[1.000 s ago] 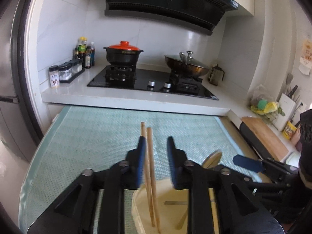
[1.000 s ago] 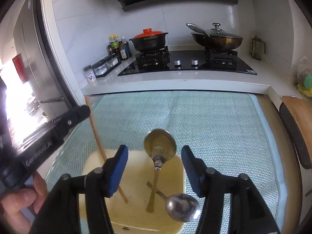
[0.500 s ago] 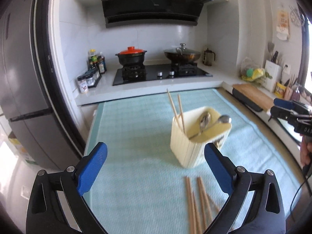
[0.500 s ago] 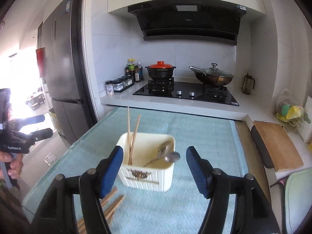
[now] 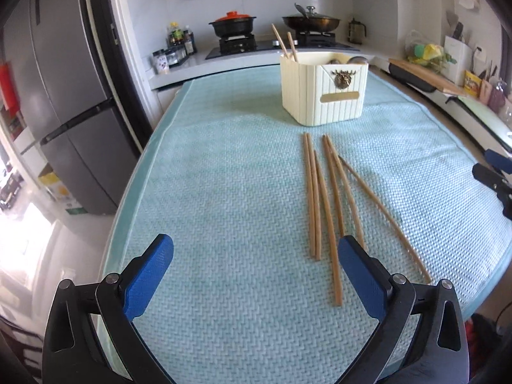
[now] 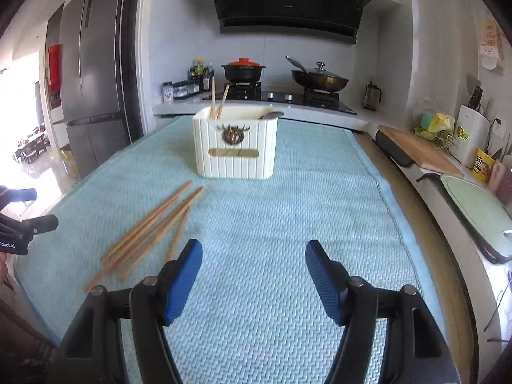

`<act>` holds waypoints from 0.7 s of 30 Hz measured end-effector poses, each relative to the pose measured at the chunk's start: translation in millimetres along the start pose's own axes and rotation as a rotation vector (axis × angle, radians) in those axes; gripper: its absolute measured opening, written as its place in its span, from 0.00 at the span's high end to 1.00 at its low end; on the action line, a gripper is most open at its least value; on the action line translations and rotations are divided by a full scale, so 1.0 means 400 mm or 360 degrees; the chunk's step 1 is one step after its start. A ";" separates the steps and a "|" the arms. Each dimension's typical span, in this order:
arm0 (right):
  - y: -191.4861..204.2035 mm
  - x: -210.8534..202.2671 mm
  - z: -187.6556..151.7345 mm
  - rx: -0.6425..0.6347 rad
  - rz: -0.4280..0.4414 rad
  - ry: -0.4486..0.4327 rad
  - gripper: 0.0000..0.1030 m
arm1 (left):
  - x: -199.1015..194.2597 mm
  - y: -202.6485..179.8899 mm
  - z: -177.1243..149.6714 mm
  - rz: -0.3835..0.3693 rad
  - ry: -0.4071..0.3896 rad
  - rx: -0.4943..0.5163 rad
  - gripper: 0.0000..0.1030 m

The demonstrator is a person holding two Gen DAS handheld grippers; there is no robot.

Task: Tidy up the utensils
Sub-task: 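Withdraw both open tools from the holder back toward the chopsticks on the towel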

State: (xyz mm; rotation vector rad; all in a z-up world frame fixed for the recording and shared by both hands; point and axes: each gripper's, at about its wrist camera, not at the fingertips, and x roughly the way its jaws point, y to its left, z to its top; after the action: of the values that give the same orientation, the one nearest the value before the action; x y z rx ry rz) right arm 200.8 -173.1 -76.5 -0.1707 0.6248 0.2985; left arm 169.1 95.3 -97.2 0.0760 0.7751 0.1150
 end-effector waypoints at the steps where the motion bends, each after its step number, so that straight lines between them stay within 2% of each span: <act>1: 0.006 0.001 -0.018 -0.0018 -0.0004 0.0020 0.33 | -0.005 -0.013 -0.017 0.0004 -0.0042 -0.0002 0.01; 4: 0.024 0.006 -0.059 -0.0061 -0.0052 0.0067 0.33 | -0.011 -0.040 -0.046 -0.0020 -0.0113 -0.0010 0.01; 6: 0.035 0.008 -0.076 -0.0072 -0.0106 0.0090 0.33 | -0.003 -0.042 -0.053 -0.0092 -0.0065 -0.0054 0.01; 9: 0.037 0.004 -0.090 -0.0049 -0.0093 0.0076 0.33 | 0.008 -0.034 -0.059 -0.0166 0.0008 -0.0146 0.01; 13: 0.026 0.026 -0.104 0.0053 -0.0004 0.0138 0.33 | 0.021 -0.026 -0.072 -0.0151 0.0072 -0.0167 0.01; 17: 0.036 0.040 -0.117 0.0110 0.0052 0.0172 0.33 | 0.027 -0.009 -0.085 -0.0187 0.0047 -0.0233 0.01; 21: 0.066 0.041 -0.119 0.0062 0.0085 0.0157 0.33 | 0.037 -0.005 -0.091 -0.0109 0.0052 -0.0224 0.01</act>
State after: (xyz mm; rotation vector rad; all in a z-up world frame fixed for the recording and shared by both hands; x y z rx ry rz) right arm 178.6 -156.4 -126.1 -0.1318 0.7334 0.3305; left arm 154.2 96.2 -133.9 -0.0859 0.7994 0.1058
